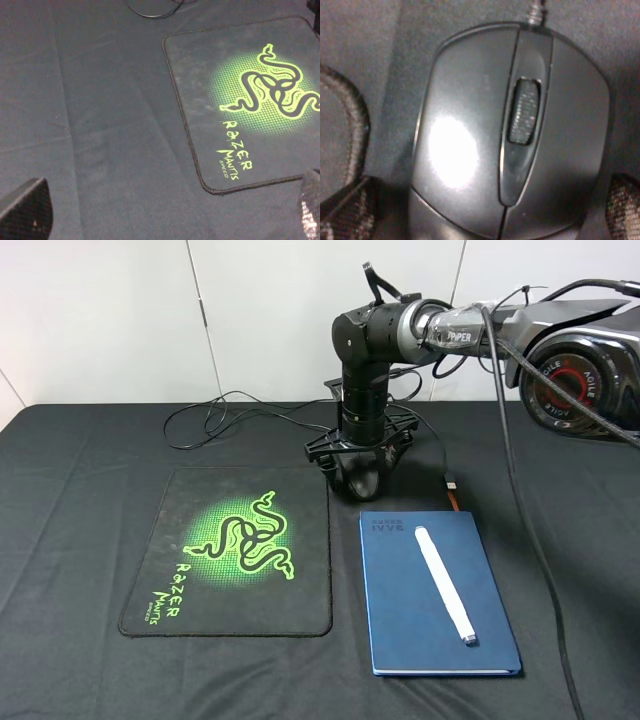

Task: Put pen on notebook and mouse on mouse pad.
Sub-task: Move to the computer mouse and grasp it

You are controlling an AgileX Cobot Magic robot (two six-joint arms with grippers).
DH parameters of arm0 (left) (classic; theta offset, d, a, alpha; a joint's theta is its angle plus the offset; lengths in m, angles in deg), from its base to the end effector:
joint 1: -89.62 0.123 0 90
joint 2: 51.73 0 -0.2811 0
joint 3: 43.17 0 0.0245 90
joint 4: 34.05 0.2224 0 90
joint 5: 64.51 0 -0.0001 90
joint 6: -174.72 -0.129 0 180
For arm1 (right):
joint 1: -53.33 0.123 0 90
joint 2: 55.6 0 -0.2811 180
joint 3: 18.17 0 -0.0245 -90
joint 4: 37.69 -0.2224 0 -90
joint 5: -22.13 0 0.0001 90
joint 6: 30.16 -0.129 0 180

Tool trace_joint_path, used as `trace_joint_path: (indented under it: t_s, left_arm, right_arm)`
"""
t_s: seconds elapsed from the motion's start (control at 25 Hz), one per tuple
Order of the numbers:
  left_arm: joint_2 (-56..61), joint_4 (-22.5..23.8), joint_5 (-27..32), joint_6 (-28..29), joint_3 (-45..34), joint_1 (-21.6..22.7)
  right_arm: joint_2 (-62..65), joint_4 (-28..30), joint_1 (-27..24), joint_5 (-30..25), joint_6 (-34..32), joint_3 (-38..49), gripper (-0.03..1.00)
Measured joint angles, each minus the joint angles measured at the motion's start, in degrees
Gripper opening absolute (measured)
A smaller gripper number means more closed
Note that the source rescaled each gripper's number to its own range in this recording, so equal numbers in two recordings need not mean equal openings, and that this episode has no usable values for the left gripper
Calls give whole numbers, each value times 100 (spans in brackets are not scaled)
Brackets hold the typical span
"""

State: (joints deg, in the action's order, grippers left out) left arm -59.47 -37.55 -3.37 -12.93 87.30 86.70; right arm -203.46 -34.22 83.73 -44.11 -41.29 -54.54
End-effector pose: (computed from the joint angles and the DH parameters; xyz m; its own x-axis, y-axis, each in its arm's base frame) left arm 0.0082 -0.0073 0.2404 -0.4617 0.1274 -0.8778 0.1466 0.9870 0.0661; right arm 0.3995 0.2261 0.0852 -0.9345 -0.3526 -0.0491 -0.3504 0.9354 -0.0477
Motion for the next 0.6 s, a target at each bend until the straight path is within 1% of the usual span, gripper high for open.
trace_joint_path:
  t_s: [0.04,0.12,0.16,0.6]
  left_arm:
    - [0,0,0,0,0,0]
    - [0,0,0,0,0,0]
    - [0,0,0,0,0,0]
    - [0,0,0,0,0,0]
  right_arm:
    - [0,0,0,0,0,0,80]
    - [0,0,0,-8,0,0,59]
    - [0,0,0,-8,0,0,56]
    - [0,6,0,-64,0,0,56]
